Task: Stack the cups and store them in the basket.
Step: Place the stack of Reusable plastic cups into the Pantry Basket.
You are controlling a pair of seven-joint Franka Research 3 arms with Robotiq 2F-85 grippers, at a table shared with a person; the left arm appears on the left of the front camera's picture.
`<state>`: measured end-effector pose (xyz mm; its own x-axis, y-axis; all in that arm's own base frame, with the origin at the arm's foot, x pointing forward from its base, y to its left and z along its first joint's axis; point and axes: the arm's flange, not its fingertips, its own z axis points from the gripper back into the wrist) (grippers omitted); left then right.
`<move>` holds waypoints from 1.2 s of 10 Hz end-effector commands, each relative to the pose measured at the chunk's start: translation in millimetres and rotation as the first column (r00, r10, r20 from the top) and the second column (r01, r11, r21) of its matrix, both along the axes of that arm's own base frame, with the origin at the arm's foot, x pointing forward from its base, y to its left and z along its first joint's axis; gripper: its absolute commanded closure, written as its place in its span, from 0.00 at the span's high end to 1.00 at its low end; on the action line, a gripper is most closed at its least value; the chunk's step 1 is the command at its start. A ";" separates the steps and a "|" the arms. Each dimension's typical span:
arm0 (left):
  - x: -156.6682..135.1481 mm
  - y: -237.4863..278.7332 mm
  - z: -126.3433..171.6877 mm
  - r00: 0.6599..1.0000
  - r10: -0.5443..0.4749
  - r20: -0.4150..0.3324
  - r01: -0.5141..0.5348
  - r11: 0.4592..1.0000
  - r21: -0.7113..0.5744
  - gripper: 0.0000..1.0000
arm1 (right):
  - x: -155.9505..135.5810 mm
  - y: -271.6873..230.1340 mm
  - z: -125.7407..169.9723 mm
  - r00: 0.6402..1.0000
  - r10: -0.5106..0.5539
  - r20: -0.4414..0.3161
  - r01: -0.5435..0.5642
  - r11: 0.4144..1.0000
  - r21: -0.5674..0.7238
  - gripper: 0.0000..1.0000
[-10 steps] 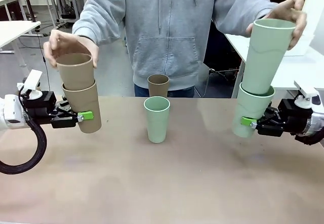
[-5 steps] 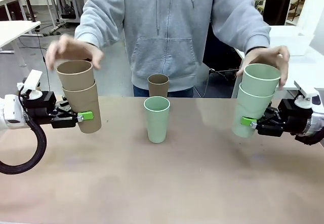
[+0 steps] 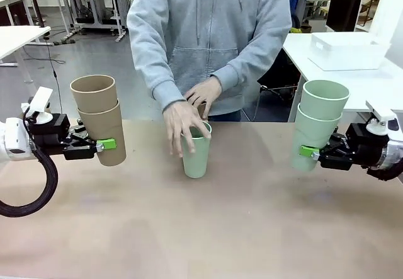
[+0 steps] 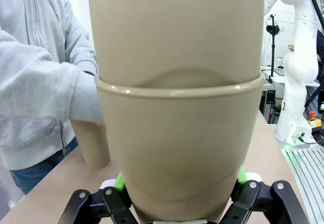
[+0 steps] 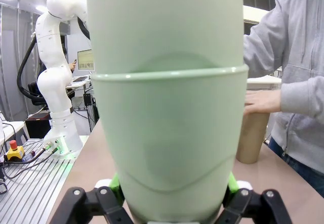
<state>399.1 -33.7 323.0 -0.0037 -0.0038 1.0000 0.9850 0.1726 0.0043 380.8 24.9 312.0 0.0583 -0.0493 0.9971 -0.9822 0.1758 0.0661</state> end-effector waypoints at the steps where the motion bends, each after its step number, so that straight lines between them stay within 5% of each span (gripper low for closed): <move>1: -0.3 0.7 3.4 1.000 -0.001 0.008 0.001 1.000 -0.006 0.84 | 0.2 -0.8 3.4 1.000 -0.002 0.008 0.002 1.000 -0.001 0.84; 12: -0.3 0.7 3.4 1.000 -0.001 0.008 0.001 1.000 -0.006 0.84 | 0.2 -0.8 3.4 1.000 -0.002 0.008 0.002 1.000 -0.001 0.84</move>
<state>399.1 -33.7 323.0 -0.0037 -0.0039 1.0000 0.9850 0.1726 0.0043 380.8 24.9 312.0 0.0583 -0.0493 0.9971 -0.9822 0.1758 0.0661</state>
